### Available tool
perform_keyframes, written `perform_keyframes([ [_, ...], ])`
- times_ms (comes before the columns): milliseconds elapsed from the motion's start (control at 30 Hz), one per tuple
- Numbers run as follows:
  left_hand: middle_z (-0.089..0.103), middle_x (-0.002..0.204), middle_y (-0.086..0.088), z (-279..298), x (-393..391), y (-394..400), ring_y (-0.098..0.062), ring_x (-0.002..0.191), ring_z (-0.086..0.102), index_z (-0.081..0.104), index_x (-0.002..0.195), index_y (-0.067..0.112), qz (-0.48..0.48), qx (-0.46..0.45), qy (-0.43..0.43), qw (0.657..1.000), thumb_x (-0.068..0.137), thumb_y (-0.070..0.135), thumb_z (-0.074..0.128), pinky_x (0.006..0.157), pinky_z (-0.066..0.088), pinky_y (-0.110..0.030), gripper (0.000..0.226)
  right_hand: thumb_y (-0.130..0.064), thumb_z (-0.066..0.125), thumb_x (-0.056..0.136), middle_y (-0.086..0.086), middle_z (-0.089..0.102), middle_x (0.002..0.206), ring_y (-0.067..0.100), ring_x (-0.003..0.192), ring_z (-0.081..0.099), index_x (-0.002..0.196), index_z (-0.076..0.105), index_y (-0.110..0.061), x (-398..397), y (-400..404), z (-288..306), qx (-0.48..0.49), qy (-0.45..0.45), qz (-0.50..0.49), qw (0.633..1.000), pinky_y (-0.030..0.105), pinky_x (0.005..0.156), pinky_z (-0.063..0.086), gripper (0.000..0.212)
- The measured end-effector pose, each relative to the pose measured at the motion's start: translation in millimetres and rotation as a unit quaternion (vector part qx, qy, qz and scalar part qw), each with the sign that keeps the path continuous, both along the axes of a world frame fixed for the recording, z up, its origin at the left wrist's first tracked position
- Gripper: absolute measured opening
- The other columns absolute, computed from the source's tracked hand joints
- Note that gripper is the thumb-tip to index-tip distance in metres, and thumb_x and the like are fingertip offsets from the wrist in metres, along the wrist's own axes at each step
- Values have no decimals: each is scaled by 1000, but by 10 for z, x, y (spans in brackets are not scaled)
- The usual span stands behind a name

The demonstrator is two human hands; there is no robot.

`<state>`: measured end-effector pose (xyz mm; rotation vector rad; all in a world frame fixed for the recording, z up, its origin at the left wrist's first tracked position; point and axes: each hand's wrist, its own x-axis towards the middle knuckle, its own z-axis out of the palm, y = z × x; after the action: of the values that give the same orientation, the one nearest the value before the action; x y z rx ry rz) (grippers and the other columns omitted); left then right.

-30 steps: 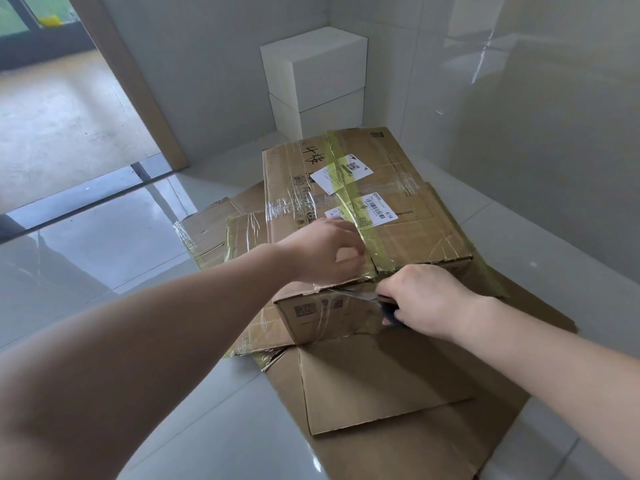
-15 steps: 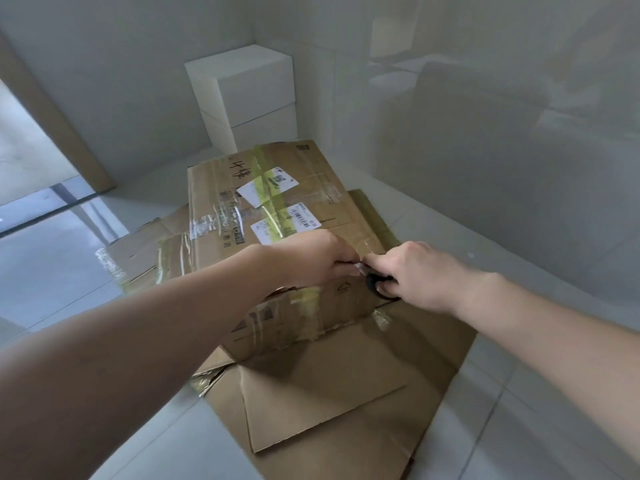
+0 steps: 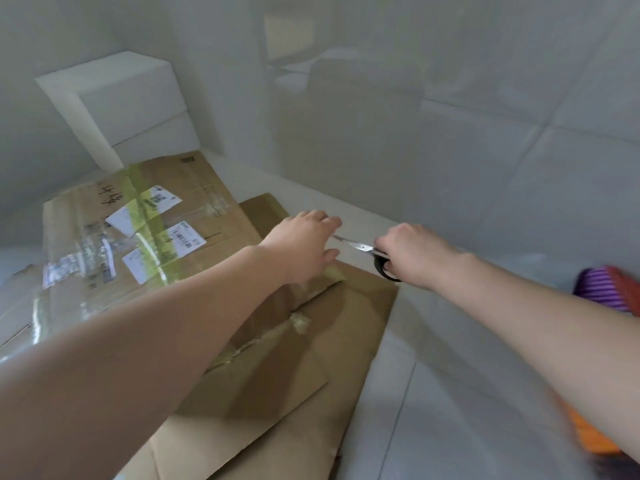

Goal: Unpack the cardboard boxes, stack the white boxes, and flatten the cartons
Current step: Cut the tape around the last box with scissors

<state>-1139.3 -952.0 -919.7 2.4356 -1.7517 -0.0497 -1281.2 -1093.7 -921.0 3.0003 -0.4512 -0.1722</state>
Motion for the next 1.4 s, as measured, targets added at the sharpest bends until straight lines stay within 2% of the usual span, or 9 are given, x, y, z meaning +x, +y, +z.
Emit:
perform_keyframes([
  [200, 47, 133, 1, -177, -376, -758, -22, 118, 47, 44, 135, 24, -13, 36, 35, 999, 95, 31, 43, 87, 38, -32, 40, -14, 53, 84, 15, 59, 80, 32, 72, 56, 85, 65, -7, -466, -781, -348, 58, 12, -140, 988, 27, 55, 32, 14],
  [300, 48, 131, 2, -317, -530, -1014, -21, 112, 50, 46, 132, 25, -27, 52, 45, 997, 95, 29, 42, 81, 38, -30, 37, -12, 54, 83, 11, 55, 75, 29, 67, 51, 83, 63, -4, -678, -1144, -634, 99, 19, -215, 971, 27, 46, 30, 12],
  [400, 48, 129, 4, -467, -659, -1235, -21, 107, 52, 46, 131, 26, -35, 77, 51, 995, 95, 29, 41, 78, 37, -29, 36, -11, 59, 82, 8, 54, 74, 27, 67, 51, 76, 59, -6, -885, -1466, -979, 144, 20, -301, 942, 23, 43, 28, 8],
  [600, 48, 126, 5, -816, -984, -1693, -20, 105, 52, 46, 131, 27, -63, 122, 59, 989, 95, 28, 41, 75, 34, -28, 36, -12, 62, 83, 1, 45, 62, 23, 68, 52, 66, 42, -11, -1086, -1816, -1505, 227, -1, -455, 861, 22, 41, 29, 26],
  [867, 50, 121, 5, -1170, -1104, -1973, -22, 104, 54, 49, 127, 28, -69, 145, 77, 984, 93, 26, 41, 69, 34, -28, 35, 2, 55, 81, 1, 40, 60, 19, 64, 46, 66, 40, -9, -1196, -1855, -1926, 258, 26, -457, 851, 22, 43, 27, 24],
  [1167, 50, 122, 5, -1227, -1025, -1954, -22, 104, 54, 48, 130, 28, -66, 158, 81, 982, 93, 23, 41, 71, 34, -27, 37, -1, 60, 81, 2, 41, 59, 23, 70, 48, 60, 37, -10, -1150, -1912, -2051, 240, 7, -458, 856, 22, 41, 24, 32],
  [1233, 50, 122, 6, -1170, -1001, -1935, -22, 104, 54, 48, 129, 28, -67, 155, 79, 982, 94, 24, 40, 71, 34, -27, 36, -4, 60, 83, 2, 45, 62, 22, 74, 53, 68, 47, -9, -1090, -1896, -1951, 236, 37, -463, 853, 21, 43, 28, 21],
  [1300, 50, 124, 5, -1075, -943, -1888, -23, 106, 54, 48, 129, 28, -68, 153, 72, 983, 94, 24, 40, 72, 34, -28, 36, -7, 62, 82, 5, 54, 73, 25, 79, 59, 81, 57, -7, -1008, -1884, -1855, 237, 44, -457, 856, 22, 53, 41, 5],
  [1400, 49, 126, 5, -879, -801, -1739, -23, 109, 53, 48, 129, 28, -62, 141, 55, 987, 94, 25, 41, 75, 35, -27, 36, 1, 58, 77, 8, 52, 68, 28, 64, 52, 68, 52, -7, -828, -1813, -1702, 252, -29, -440, 861, 25, 53, 39, 13],
])
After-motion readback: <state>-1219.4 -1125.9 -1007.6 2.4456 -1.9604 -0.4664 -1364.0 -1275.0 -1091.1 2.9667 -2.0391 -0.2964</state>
